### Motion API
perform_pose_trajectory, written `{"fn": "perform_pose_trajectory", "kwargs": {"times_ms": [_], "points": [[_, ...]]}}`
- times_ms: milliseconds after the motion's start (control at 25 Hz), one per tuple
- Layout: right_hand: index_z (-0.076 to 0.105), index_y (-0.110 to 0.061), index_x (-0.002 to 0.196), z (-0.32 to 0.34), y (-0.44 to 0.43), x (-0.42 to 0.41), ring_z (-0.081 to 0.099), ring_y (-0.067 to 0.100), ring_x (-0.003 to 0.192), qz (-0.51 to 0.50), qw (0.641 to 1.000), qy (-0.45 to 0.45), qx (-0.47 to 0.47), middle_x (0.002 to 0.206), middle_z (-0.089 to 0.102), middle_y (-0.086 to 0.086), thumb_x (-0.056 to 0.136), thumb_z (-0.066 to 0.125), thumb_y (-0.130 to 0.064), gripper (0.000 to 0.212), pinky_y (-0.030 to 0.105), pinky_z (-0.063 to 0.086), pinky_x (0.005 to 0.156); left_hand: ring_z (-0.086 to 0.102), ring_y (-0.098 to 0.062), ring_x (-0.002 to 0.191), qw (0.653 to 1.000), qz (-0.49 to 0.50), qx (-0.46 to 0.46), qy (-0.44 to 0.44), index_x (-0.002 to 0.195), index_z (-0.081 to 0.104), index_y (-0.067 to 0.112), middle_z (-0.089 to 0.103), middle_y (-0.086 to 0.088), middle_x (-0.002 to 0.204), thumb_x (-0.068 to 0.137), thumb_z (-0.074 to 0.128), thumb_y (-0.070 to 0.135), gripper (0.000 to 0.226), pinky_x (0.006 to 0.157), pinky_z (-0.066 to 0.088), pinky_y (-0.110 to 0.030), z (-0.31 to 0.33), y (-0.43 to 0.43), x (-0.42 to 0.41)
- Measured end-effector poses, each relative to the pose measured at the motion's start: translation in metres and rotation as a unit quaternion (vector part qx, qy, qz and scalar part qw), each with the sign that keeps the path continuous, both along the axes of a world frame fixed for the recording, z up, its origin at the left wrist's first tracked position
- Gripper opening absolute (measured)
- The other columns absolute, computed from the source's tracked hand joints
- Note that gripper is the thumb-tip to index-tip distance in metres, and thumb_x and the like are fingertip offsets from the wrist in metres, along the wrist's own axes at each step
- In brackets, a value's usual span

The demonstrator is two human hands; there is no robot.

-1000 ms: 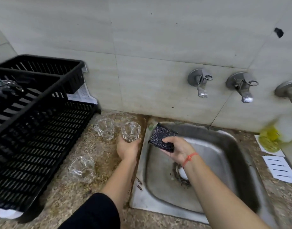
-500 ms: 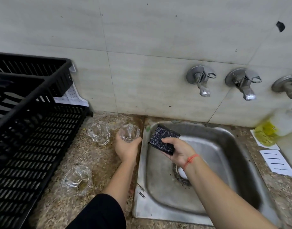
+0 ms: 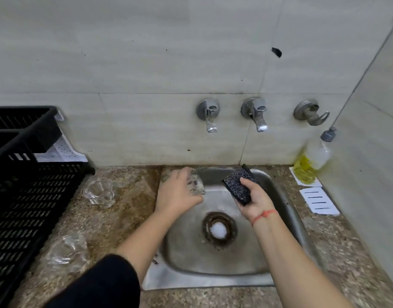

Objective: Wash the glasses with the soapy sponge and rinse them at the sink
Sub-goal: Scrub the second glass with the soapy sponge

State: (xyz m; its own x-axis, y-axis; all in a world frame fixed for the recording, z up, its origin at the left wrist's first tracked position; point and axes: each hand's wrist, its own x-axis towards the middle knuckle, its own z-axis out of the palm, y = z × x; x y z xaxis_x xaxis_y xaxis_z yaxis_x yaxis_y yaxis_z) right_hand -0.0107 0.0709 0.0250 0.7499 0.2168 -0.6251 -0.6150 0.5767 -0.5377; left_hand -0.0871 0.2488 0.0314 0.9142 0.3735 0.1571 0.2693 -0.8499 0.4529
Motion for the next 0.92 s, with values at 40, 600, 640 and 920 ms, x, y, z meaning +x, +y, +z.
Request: {"fn": "perform_pose_trajectory", "kwargs": {"times_ms": [40, 600, 640, 920], "points": [[0.06, -0.01, 0.092, -0.002, -0.013, 0.001, 0.067, 0.016, 0.047, -0.007, 1.0, 0.006, 0.0, 0.057, 0.069, 0.007, 0.09, 0.058, -0.005, 0.005, 0.028, 0.055, 0.046, 0.055, -0.025, 0.106, 0.994, -0.045, 0.095, 0.032, 0.126, 0.048, 0.024, 0.053, -0.002, 0.116, 0.063, 0.069, 0.039, 0.068, 0.084, 0.046, -0.033, 0.009, -0.01, 0.006], [0.063, -0.004, 0.107, 0.003, -0.065, 0.004, 0.064, 0.031, 0.096, -0.012, 0.995, -0.094, -0.016, 0.117, 0.064, 0.021, 0.091, 0.06, -0.009, 0.018, 0.046, 0.054, 0.087, 0.052, -0.016, 0.084, 0.916, 0.014, -0.387, 0.108, 0.094, 0.05, 0.015, 0.052, -0.002, 0.099, 0.058, 0.079, 0.042, 0.054, 0.064, 0.046, -0.028, 0.024, -0.076, 0.024], [0.062, -0.007, 0.103, 0.011, -0.063, 0.002, 0.064, 0.029, 0.099, -0.003, 0.987, -0.151, -0.046, 0.114, 0.065, 0.018, 0.09, 0.062, -0.008, 0.012, 0.043, 0.051, 0.093, 0.054, -0.018, 0.09, 0.848, 0.033, -0.522, 0.088, 0.096, 0.055, 0.014, 0.053, -0.005, 0.107, 0.061, 0.08, 0.039, 0.05, 0.068, 0.051, -0.033, 0.018, -0.077, 0.014], [0.062, -0.033, 0.091, 0.041, -0.037, -0.031, 0.061, -0.01, 0.082, 0.237, 0.742, -0.537, -0.324, 0.086, 0.067, -0.018, 0.084, 0.07, -0.019, 0.018, 0.009, 0.045, 0.077, 0.066, -0.022, 0.059, 0.611, 0.124, -0.781, -0.031, 0.094, 0.067, 0.015, 0.068, -0.007, 0.079, 0.065, 0.069, 0.056, 0.05, 0.044, 0.049, -0.022, 0.011, -0.096, -0.024]]}}
